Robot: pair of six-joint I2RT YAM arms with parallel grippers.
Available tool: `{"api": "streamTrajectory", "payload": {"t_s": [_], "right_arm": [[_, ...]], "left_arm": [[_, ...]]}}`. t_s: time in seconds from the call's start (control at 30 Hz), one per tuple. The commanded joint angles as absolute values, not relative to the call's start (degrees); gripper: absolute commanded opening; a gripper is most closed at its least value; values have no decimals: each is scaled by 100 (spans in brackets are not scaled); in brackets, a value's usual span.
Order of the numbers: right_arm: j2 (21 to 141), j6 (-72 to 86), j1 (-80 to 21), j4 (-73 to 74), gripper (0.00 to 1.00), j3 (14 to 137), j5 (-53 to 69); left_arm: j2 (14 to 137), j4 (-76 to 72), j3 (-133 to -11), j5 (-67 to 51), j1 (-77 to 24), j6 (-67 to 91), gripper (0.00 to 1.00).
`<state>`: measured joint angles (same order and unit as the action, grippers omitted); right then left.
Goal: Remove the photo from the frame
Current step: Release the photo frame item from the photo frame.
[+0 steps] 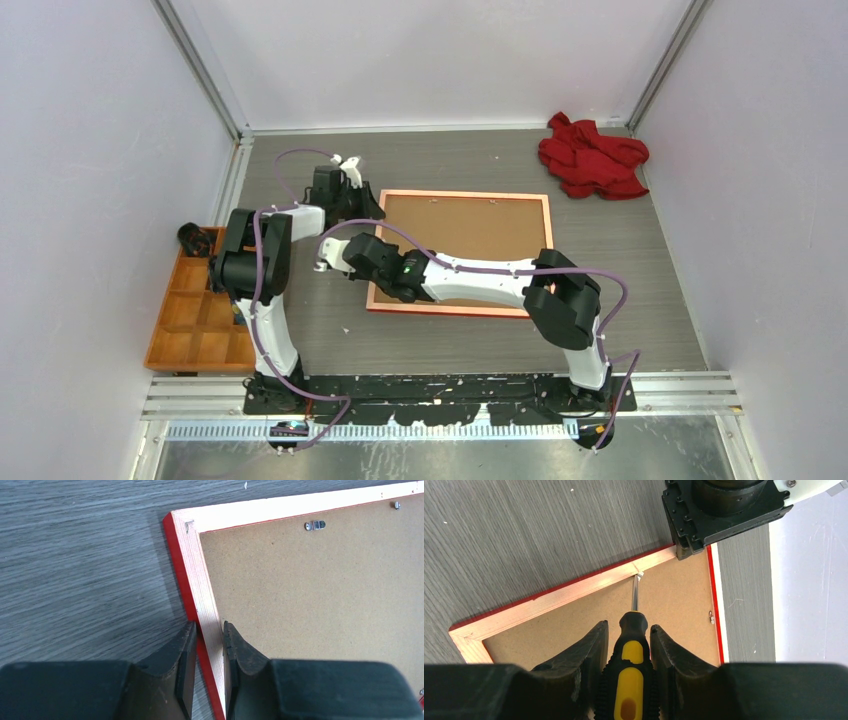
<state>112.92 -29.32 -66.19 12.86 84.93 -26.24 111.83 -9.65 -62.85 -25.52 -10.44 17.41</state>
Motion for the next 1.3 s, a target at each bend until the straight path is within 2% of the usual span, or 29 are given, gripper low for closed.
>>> {"api": "streamTrajectory", "payload": {"t_s": [0.0,0.5,1.27], "right_arm": [[11668,-2669,-6312,1827,1,8352,-2447],[11551,-2282,-6131,2031,1,8446,-2096],[11581,-2004,-6129,2147,1,8561,-2199]], "left_arm": [[11142,-369,-6205,-2436,-1072,1582,2],[11150,-352,-6220,-2461,-1081,1564,1],[11149,-352,-6222,-2487,-1082,1549,0]]}}
